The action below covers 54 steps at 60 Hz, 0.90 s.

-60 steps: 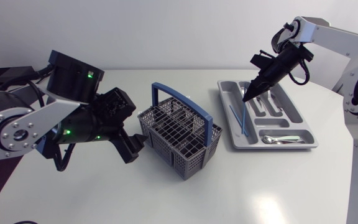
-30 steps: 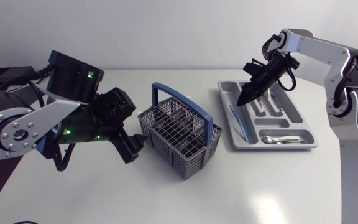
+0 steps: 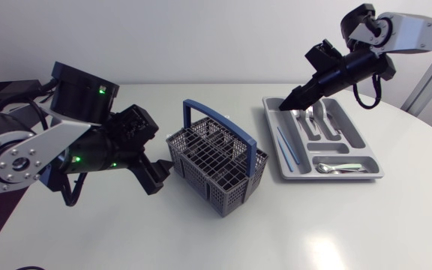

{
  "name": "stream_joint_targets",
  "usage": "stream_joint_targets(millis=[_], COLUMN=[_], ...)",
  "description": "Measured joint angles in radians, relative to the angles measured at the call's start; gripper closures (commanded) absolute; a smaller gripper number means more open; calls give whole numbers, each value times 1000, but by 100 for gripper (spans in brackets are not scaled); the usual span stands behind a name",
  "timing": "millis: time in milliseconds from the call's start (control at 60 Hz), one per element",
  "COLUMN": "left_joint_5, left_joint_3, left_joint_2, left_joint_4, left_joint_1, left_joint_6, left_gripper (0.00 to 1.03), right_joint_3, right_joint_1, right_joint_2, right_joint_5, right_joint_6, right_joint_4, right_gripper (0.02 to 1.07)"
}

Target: Unload the cutlery basket into the drawer organizer.

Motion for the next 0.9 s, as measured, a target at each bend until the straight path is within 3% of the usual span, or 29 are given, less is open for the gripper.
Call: stream_joint_targets(millis=[67, 400, 717, 900], left_joint_5=[0, 0, 0, 0], left_joint_3=[-1, 5, 97, 172], left_joint_2=[0, 51, 286, 373], left_joint_4=[12, 93, 225, 247], left_joint_1=[14, 81, 117, 130], left_joint_6=[0, -3, -5, -16], left_gripper=[7, 7, 7, 7], right_joint_3=[-80, -431, -537, -582], right_joint_1=[35, 162, 191, 191], right_joint_2=[-81, -260, -320, -367], right_joint_5=[-7, -2, 72, 85], right_joint_6=[-12, -15, 3, 7], right_joint_4=[33, 149, 191, 196], right_gripper=[13, 13, 13, 13])
